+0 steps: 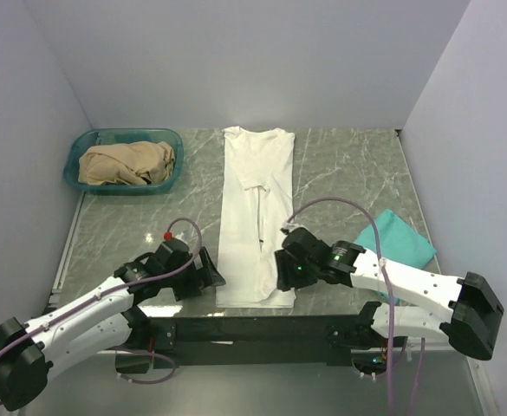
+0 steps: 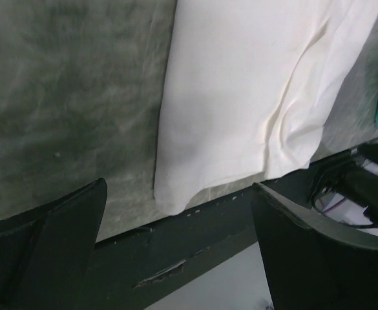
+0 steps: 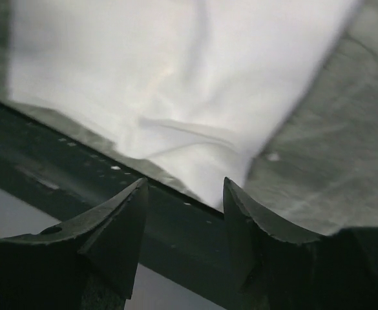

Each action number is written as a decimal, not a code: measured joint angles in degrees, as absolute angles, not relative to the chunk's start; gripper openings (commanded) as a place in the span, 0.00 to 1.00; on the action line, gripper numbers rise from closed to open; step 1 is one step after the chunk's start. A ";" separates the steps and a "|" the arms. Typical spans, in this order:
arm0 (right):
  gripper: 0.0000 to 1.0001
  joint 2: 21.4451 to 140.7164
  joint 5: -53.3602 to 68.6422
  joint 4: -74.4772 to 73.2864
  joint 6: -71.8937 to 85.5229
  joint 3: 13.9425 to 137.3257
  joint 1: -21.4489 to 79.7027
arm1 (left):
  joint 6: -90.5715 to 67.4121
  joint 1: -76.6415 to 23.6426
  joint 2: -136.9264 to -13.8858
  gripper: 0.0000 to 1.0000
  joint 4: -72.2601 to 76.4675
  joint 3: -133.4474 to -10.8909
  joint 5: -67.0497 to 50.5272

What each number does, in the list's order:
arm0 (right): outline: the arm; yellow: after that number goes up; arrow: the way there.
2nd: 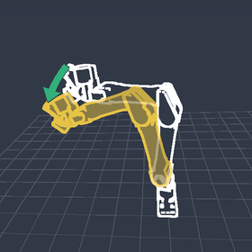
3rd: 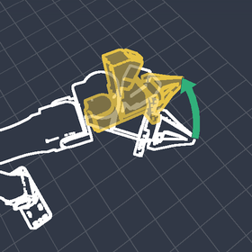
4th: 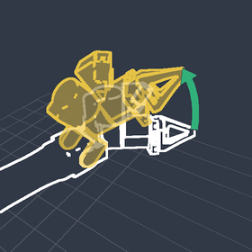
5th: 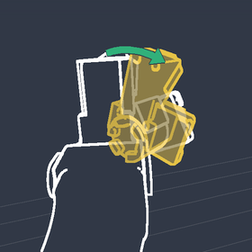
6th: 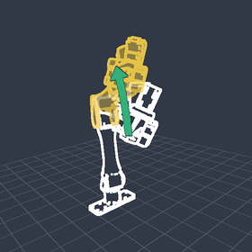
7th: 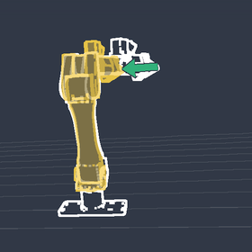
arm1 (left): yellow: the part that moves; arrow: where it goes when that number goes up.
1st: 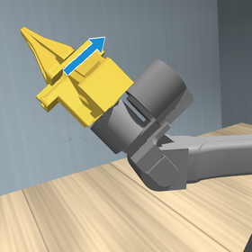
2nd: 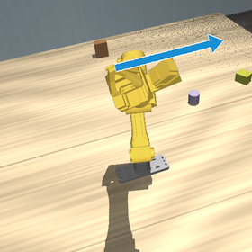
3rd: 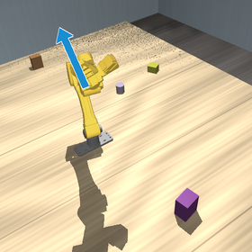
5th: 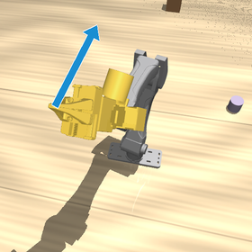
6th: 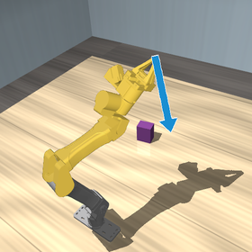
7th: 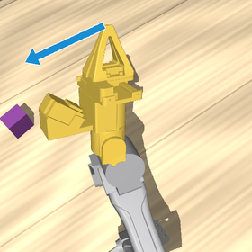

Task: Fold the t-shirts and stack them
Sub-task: Fold the tshirt

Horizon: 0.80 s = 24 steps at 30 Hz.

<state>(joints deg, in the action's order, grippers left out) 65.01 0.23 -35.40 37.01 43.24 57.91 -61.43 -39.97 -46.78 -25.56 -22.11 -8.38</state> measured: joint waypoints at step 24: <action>0.28 66.87 9.34 -27.55 37.63 29.12 49.54 | -72.36 -53.28 -54.59 0.26 -18.92 -17.76 -9.19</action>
<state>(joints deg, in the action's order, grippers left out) 66.87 9.34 -27.55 37.63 29.12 49.54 -72.36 -53.28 -54.59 -18.92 -17.76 -9.19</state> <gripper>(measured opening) 0.365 0.339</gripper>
